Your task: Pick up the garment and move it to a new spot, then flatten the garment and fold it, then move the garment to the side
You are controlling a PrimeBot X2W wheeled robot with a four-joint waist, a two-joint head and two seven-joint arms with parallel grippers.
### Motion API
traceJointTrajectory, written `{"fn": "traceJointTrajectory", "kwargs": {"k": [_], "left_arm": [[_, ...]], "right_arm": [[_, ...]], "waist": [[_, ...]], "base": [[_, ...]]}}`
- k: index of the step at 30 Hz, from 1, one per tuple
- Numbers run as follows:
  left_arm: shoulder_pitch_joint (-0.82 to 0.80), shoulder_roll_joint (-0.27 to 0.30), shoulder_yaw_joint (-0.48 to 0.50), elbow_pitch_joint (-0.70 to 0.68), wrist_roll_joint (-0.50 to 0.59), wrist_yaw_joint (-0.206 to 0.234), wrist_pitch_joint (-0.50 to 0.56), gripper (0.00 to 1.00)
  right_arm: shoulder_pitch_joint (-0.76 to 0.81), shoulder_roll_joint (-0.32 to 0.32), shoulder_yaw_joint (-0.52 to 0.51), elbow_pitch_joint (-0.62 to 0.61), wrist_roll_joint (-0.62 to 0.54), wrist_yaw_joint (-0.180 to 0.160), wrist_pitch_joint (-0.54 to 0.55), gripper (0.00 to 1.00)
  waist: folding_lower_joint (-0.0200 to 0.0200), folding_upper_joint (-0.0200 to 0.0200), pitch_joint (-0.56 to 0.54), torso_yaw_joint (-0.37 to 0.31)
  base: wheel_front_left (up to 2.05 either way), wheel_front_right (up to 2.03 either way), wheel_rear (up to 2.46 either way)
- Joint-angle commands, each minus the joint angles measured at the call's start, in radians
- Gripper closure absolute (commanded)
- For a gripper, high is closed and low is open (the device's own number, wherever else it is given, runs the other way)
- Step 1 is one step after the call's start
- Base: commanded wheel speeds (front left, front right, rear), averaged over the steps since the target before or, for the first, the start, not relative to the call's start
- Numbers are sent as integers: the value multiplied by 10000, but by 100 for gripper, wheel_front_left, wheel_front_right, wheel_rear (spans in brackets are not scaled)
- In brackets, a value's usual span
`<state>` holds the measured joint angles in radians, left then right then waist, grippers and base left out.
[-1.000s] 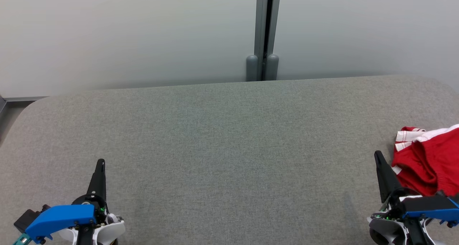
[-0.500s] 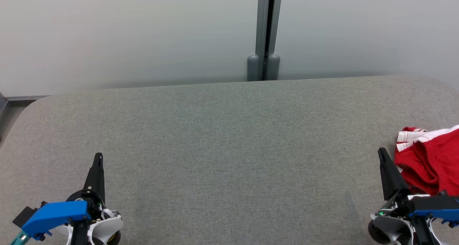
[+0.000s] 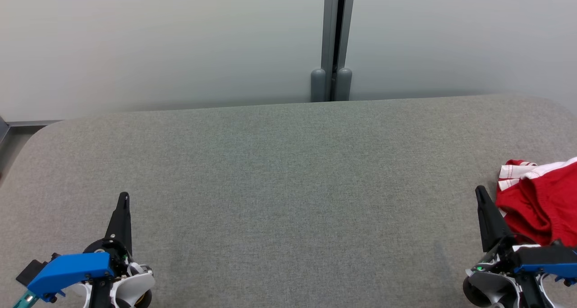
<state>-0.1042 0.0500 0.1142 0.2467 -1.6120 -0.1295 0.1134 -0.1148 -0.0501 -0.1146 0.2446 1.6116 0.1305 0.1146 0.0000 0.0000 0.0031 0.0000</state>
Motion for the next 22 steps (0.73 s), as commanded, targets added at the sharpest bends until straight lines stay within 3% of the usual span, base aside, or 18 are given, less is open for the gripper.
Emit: {"fn": "traceJointTrajectory", "kwargs": {"k": [1, 22], "left_arm": [[-101, 5, 20, -46, -19, -36, 49, 100], [-101, 5, 19, -48, -20, -36, 47, 100]], "right_arm": [[127, -1, -24, -40, 27, 4, 26, 100], [126, -1, -23, -40, 27, 4, 25, 100]], "waist": [[0, 0, 0, 0], [0, 0, 0, 0]], "base": [[0, 0, 0], [0, 0, 0]]}}
